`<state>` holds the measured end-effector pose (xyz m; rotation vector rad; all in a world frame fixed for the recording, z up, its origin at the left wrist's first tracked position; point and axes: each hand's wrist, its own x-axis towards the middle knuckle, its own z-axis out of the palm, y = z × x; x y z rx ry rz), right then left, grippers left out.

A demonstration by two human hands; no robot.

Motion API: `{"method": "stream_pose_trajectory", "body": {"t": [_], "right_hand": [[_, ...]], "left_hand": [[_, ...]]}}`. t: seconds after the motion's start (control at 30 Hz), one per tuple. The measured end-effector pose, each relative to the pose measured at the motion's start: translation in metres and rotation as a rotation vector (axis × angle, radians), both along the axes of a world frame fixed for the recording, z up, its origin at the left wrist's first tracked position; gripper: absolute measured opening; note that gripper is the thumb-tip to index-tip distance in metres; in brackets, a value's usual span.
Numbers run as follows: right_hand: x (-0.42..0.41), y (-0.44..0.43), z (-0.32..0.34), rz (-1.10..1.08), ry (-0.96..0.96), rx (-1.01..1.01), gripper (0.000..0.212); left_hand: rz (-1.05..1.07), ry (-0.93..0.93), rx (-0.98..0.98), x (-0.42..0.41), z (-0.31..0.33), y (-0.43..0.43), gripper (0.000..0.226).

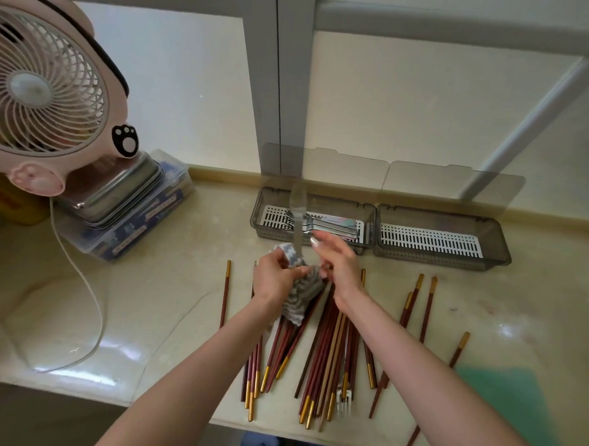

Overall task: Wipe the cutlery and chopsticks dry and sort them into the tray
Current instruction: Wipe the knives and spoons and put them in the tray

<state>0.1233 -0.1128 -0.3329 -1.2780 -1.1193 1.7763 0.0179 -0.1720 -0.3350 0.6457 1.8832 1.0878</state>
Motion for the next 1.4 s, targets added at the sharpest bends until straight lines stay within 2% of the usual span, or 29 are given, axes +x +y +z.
{"method": "stream_pose_trajectory", "body": {"t": [0.07, 0.13, 0.23, 0.3, 0.33, 0.4, 0.47, 0.5, 0.6, 0.67, 0.73, 0.77, 0.83, 0.9, 0.93, 1.03, 1.2, 1.4], "right_hand": [[-0.007, 0.007, 0.005, 0.049, -0.078, 0.059, 0.010], [-0.012, 0.010, 0.005, 0.060, -0.111, 0.084, 0.013], [-0.012, 0.025, 0.011, -0.021, -0.036, 0.062, 0.010], [-0.010, 0.048, 0.019, -0.076, -0.018, 0.109, 0.012], [-0.010, 0.062, 0.020, -0.063, -0.094, 0.181, 0.015], [-0.010, 0.083, 0.012, 0.073, -0.404, 0.374, 0.019], [-0.010, 0.097, -0.014, 0.247, -0.781, 0.568, 0.022], [-0.010, 0.101, -0.027, 0.314, -0.909, 0.625, 0.023], [-0.012, 0.105, -0.047, 0.429, -1.067, 0.612, 0.042], [-0.017, 0.099, -0.043, 0.425, -1.067, 0.678, 0.055], [-0.023, 0.082, -0.036, 0.376, -0.903, 0.948, 0.041], [-0.027, 0.070, -0.036, 0.420, -0.807, 1.080, 0.032], [-0.031, 0.040, -0.037, 0.758, -0.685, 1.156, 0.023], [-0.034, 0.016, -0.049, 1.133, -0.750, 1.133, 0.023], [-0.036, 0.011, -0.058, 1.213, -0.802, 1.156, 0.026], [-0.040, 0.005, -0.072, 1.230, -0.841, 1.247, 0.029], [-0.041, 0.006, -0.078, 1.301, -0.816, 1.387, 0.020], [-0.043, 0.011, -0.068, 1.482, -0.959, 1.458, 0.023]], "left_hand": [[-0.115, 0.172, -0.035, 0.002, -0.002, 0.003, 0.024], [-0.165, 0.216, -0.051, 0.002, -0.003, 0.006, 0.025], [-0.165, 0.130, -0.056, -0.007, 0.000, 0.007, 0.026], [-0.094, -0.044, -0.056, -0.017, 0.005, 0.003, 0.021], [-0.042, -0.145, -0.047, -0.024, 0.008, 0.000, 0.019], [0.057, -0.280, 0.002, -0.038, 0.014, -0.006, 0.020], [0.127, -0.330, 0.064, -0.051, 0.021, -0.011, 0.023], [0.158, -0.341, 0.098, -0.057, 0.025, -0.012, 0.026], [0.239, -0.344, 0.188, -0.068, 0.037, -0.017, 0.026], [0.317, -0.320, 0.231, -0.074, 0.041, -0.020, 0.024], [0.445, -0.292, 0.268, -0.078, 0.043, -0.022, 0.022], [0.515, -0.293, 0.280, -0.079, 0.044, -0.022, 0.021], [0.623, -0.299, 0.297, -0.080, 0.043, -0.021, 0.020], [0.664, -0.291, 0.291, -0.078, 0.041, -0.020, 0.020], [0.665, -0.287, 0.285, -0.077, 0.040, -0.020, 0.020], [0.643, -0.299, 0.282, -0.073, 0.040, -0.022, 0.018], [0.667, -0.351, 0.281, -0.070, 0.041, -0.031, 0.016], [0.683, -0.331, 0.232, -0.077, 0.037, -0.038, 0.016]]}}
